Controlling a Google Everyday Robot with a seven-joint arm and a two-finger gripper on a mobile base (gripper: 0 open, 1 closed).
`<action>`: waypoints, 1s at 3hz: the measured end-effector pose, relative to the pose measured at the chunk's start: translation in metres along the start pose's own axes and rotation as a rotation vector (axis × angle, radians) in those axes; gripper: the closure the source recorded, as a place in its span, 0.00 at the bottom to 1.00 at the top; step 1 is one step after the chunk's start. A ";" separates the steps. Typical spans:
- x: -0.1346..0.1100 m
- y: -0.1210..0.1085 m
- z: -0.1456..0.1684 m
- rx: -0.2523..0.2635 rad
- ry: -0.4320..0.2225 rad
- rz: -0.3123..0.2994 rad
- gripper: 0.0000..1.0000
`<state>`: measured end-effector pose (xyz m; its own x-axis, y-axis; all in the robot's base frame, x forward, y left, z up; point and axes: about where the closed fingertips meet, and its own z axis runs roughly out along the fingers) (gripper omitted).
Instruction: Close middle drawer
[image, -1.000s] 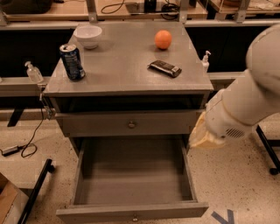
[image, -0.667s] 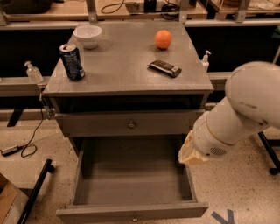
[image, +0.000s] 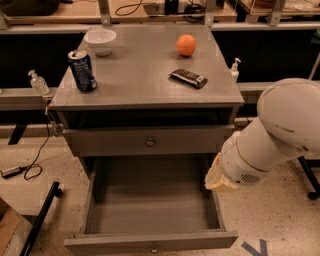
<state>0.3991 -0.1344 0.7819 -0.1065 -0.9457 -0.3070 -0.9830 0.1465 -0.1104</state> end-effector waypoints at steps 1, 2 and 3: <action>-0.001 0.012 0.025 -0.023 -0.032 0.013 1.00; 0.003 0.020 0.073 -0.072 -0.012 0.033 1.00; 0.008 0.030 0.138 -0.161 0.017 0.052 1.00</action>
Offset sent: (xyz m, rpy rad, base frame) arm -0.0091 0.0320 -0.1418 -0.0143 0.1651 -0.0374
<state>0.3892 -0.0980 0.6458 -0.1587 -0.9431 -0.2921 -0.9873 0.1481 0.0581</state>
